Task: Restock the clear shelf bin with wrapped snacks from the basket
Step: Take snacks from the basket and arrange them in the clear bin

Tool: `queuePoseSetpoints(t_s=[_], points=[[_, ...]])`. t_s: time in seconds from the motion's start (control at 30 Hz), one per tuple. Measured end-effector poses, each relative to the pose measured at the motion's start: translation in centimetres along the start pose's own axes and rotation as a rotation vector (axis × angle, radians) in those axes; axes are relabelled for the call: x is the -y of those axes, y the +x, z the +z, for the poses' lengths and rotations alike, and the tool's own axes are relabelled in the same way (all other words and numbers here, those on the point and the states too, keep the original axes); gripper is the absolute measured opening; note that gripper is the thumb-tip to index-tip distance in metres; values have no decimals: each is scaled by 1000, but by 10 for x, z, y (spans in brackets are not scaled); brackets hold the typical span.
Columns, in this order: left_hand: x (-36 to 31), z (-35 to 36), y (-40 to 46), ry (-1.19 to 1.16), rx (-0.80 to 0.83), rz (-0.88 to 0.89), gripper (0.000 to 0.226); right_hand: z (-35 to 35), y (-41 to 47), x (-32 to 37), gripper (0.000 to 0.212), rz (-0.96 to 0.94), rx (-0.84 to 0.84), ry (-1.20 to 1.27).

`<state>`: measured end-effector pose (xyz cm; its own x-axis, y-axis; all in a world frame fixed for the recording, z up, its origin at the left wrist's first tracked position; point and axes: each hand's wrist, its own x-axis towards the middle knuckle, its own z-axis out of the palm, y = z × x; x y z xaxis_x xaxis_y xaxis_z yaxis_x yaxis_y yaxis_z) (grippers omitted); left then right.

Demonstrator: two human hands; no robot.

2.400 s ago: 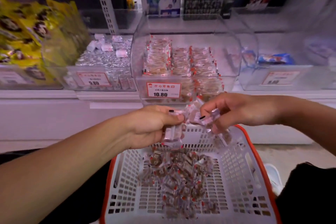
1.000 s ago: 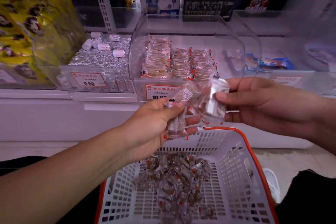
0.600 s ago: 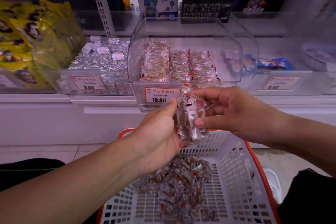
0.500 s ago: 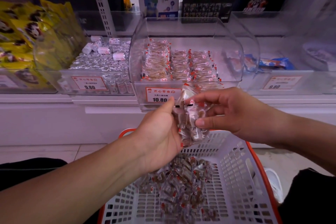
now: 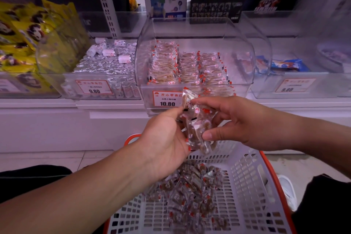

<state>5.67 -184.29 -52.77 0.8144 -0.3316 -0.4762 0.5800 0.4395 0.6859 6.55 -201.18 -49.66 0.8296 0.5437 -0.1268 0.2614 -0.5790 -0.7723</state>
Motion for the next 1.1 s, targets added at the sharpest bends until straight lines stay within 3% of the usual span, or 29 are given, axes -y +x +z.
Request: queuePoseSetpoints(t_s=[0.27, 0.5, 0.7, 0.83, 0.97, 1.1], points=[[3, 1, 1, -21, -50, 31, 42, -1, 1, -4, 37, -8, 3, -2], [-2, 2, 4, -81, -98, 27, 42, 7, 3, -7, 41, -22, -32, 165], [-4, 6, -2, -113, -15, 36, 47, 9, 3, -7, 50, -40, -91, 272], [-4, 3, -1, -119, 45, 19, 47, -1, 2, -10, 50, 26, 12, 469], [1, 0, 3, -52, 66, 15, 44, -10, 0, -13, 36, 51, 76, 475], [-2, -3, 7, 4, 51, 60, 37, -20, 0, -12, 43, -16, -143, 471]])
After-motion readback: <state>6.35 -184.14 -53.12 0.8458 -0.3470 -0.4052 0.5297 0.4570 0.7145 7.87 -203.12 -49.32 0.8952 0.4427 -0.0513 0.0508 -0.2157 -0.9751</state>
